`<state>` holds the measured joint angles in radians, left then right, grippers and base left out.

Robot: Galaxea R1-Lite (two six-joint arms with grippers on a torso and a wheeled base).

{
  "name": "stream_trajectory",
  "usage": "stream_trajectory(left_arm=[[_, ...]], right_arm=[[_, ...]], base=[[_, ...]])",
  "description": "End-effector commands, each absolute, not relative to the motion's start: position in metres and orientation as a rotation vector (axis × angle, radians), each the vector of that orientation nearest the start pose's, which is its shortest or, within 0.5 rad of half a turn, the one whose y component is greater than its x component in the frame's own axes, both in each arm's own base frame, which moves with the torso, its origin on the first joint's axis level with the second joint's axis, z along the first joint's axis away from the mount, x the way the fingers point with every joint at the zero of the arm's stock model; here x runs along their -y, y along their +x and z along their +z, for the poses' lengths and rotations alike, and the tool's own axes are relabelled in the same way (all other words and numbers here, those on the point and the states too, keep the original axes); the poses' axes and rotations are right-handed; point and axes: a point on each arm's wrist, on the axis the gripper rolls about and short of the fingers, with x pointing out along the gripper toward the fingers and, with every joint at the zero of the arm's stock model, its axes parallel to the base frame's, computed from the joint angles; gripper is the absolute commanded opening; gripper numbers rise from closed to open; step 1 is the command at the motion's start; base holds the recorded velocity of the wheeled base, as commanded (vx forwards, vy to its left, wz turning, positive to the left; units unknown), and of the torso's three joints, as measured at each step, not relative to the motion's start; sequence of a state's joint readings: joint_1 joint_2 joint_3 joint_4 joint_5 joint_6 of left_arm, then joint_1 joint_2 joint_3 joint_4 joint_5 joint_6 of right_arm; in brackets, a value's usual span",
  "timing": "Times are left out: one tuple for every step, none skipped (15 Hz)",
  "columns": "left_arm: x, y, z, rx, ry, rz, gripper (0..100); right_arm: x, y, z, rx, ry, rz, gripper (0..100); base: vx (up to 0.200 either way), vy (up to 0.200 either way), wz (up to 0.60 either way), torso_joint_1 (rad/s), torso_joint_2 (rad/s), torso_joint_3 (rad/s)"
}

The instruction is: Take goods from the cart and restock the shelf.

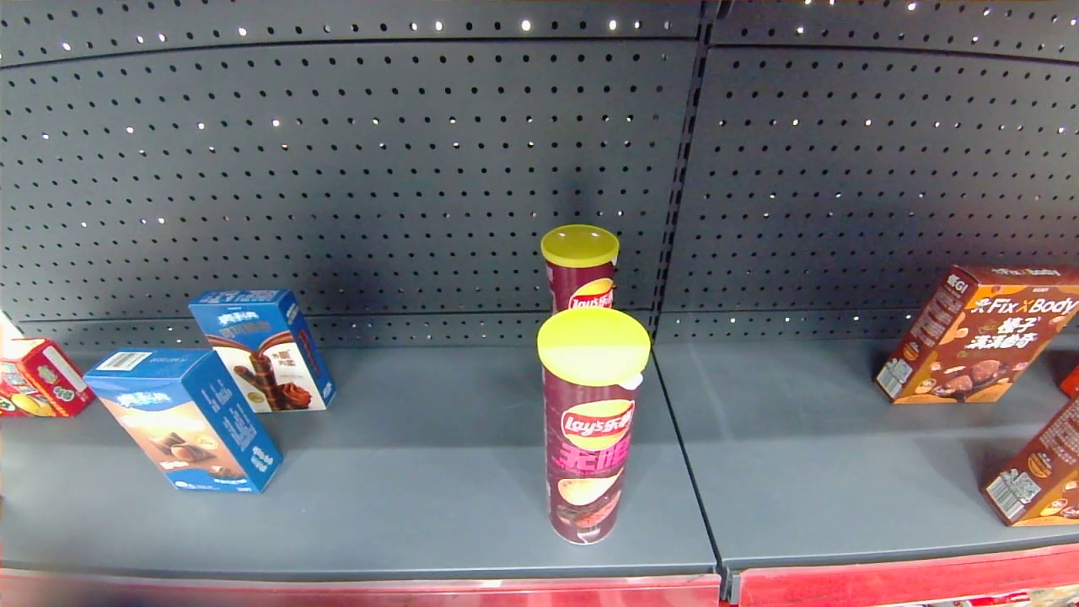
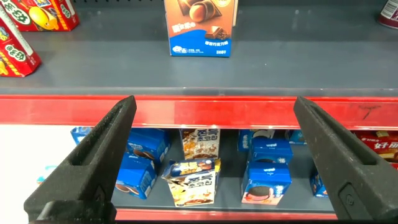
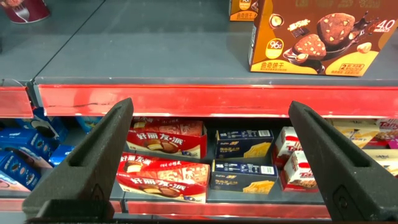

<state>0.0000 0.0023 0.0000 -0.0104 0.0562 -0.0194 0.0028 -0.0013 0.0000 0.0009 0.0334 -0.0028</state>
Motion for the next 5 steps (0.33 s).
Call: stream_trajectory(left_arm=[[-0.0013, -0.0226, 0.0766, 0.008, -0.020, 0.057, 100], [-0.0013, -0.0226, 0.0766, 0.008, -0.020, 0.057, 100], [-0.0012, -0.0226, 0.0766, 0.008, -0.020, 0.058, 100], [-0.0013, -0.0226, 0.0766, 0.008, -0.020, 0.057, 100], [-0.0013, -0.0226, 0.0766, 0.008, -0.020, 0.057, 100]], right_arm=[[-0.0007, -0.0228, 0.0753, -0.001, -0.003, 0.037, 100], [-0.0007, -0.0228, 0.0753, -0.001, -0.003, 0.037, 100], [-0.0007, -0.0228, 0.0753, -0.001, -0.003, 0.037, 100], [-0.0007, -0.0228, 0.0753, -0.001, -0.005, 0.037, 100], [-0.0007, -0.0228, 0.0752, -0.003, -0.006, 0.038, 100]], base=[[0.000, 0.000, 0.00, 0.000, 0.00, 0.000], [0.000, 0.000, 0.00, 0.000, 0.00, 0.000], [0.000, 0.000, 0.00, 0.000, 0.00, 0.000], [0.000, 0.000, 0.00, 0.000, 0.00, 0.000], [0.000, 0.000, 0.00, 0.000, 0.00, 0.000]])
